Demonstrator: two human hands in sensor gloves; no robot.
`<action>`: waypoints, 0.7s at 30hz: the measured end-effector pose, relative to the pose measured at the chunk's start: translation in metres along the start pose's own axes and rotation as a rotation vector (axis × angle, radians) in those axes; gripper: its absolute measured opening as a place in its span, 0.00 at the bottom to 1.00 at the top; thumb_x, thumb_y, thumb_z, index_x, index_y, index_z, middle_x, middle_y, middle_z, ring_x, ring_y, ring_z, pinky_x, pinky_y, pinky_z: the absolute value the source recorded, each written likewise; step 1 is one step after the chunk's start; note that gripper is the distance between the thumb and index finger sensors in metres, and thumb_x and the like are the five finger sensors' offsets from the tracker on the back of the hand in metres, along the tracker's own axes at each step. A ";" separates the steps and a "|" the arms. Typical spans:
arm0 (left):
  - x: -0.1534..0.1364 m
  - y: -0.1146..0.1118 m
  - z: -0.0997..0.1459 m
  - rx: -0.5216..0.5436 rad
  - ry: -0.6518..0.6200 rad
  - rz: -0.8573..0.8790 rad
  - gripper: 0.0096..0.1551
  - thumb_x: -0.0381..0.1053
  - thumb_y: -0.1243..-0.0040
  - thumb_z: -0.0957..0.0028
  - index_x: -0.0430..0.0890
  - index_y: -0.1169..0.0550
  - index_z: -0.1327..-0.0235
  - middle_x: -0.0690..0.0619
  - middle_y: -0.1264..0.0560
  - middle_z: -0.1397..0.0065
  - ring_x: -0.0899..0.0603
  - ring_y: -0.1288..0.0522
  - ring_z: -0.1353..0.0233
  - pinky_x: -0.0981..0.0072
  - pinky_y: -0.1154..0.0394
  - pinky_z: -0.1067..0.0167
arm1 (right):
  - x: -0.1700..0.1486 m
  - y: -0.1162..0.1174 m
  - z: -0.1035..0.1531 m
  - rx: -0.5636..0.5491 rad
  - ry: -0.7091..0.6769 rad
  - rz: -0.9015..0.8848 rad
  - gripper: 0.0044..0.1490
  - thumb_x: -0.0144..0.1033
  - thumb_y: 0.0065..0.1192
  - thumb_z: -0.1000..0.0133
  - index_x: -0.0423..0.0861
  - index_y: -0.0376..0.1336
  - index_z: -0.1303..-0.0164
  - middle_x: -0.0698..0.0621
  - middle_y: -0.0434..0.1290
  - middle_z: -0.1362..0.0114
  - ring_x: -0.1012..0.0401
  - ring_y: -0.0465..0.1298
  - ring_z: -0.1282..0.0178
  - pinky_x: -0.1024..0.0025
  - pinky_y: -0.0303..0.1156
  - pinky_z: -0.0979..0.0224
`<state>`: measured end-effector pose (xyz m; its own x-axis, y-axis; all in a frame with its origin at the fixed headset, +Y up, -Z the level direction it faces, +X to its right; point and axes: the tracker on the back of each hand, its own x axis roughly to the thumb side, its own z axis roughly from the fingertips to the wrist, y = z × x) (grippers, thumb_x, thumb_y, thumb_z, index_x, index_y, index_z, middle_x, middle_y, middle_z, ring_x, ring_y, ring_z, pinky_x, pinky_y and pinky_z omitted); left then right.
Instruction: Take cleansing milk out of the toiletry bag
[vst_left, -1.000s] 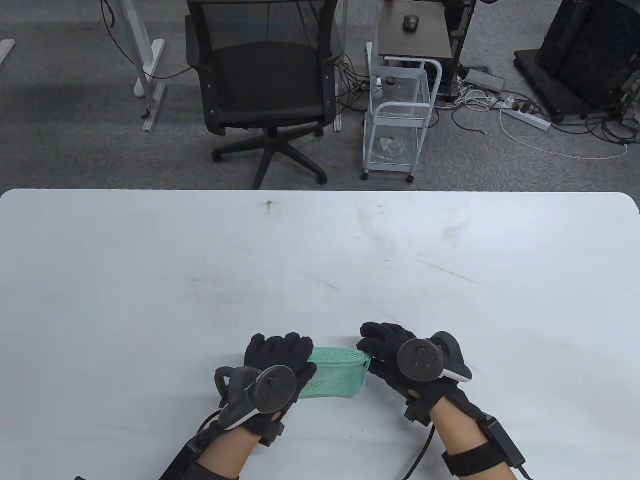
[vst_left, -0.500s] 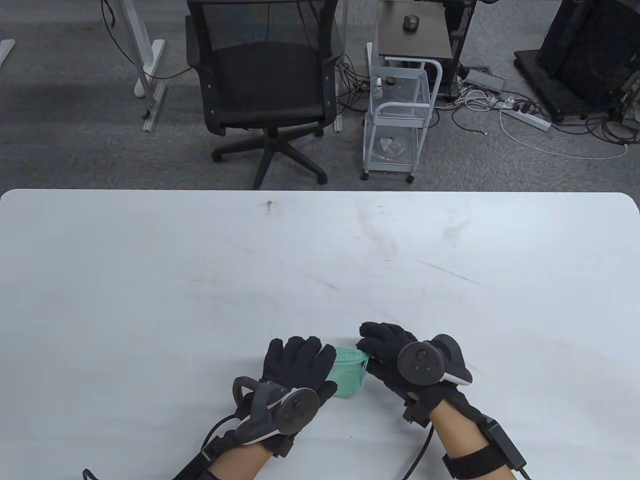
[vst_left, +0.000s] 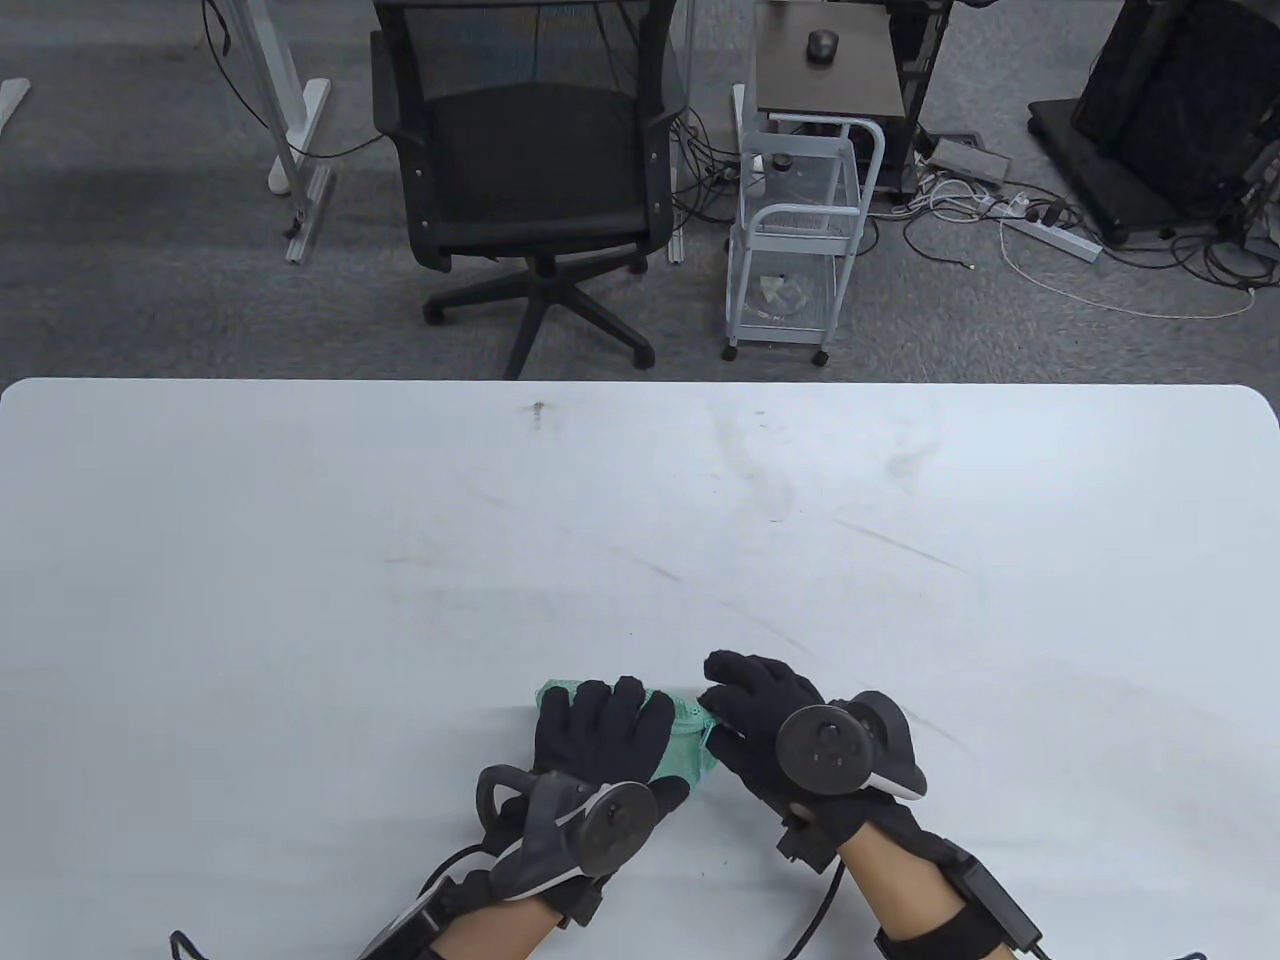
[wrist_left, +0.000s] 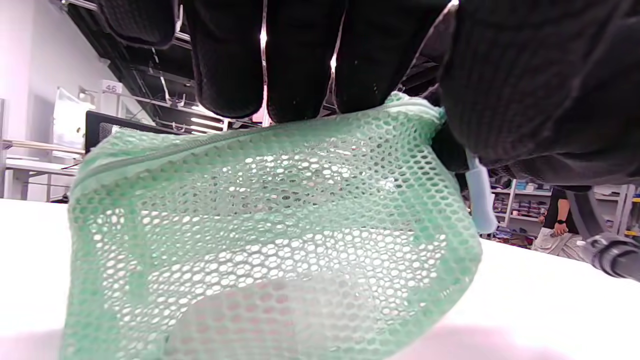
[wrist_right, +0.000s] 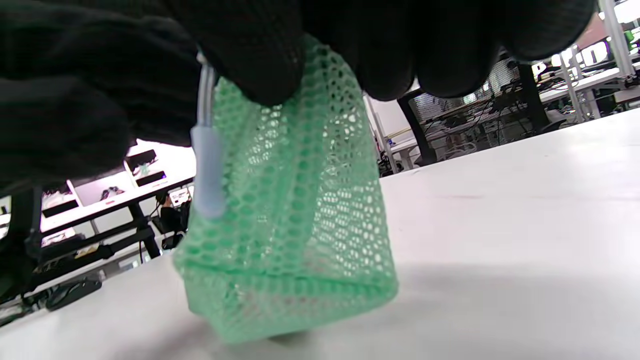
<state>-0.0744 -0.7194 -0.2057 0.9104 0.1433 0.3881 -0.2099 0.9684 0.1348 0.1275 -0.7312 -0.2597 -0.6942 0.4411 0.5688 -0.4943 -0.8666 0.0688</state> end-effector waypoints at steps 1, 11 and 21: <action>0.000 0.000 0.001 0.003 0.012 -0.001 0.46 0.68 0.26 0.55 0.49 0.25 0.25 0.43 0.27 0.17 0.28 0.28 0.22 0.27 0.40 0.27 | 0.003 0.000 0.001 -0.013 0.007 -0.008 0.26 0.36 0.74 0.42 0.32 0.74 0.41 0.29 0.68 0.20 0.26 0.70 0.30 0.28 0.65 0.32; 0.004 -0.003 0.001 -0.015 0.039 -0.015 0.53 0.73 0.26 0.60 0.46 0.26 0.24 0.43 0.28 0.17 0.27 0.28 0.23 0.26 0.41 0.27 | 0.018 0.002 0.005 -0.089 0.044 -0.067 0.27 0.38 0.75 0.43 0.30 0.75 0.47 0.29 0.69 0.22 0.25 0.70 0.31 0.28 0.66 0.33; -0.002 -0.007 -0.005 -0.003 0.071 0.001 0.37 0.60 0.24 0.52 0.47 0.20 0.31 0.45 0.22 0.23 0.29 0.22 0.27 0.28 0.37 0.28 | 0.025 0.004 0.005 -0.095 0.014 -0.081 0.27 0.38 0.75 0.43 0.28 0.76 0.49 0.29 0.70 0.22 0.26 0.71 0.31 0.28 0.66 0.33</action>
<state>-0.0730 -0.7253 -0.2119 0.9331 0.1582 0.3228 -0.2099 0.9688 0.1319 0.1107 -0.7249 -0.2413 -0.6568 0.5122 0.5534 -0.5959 -0.8023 0.0354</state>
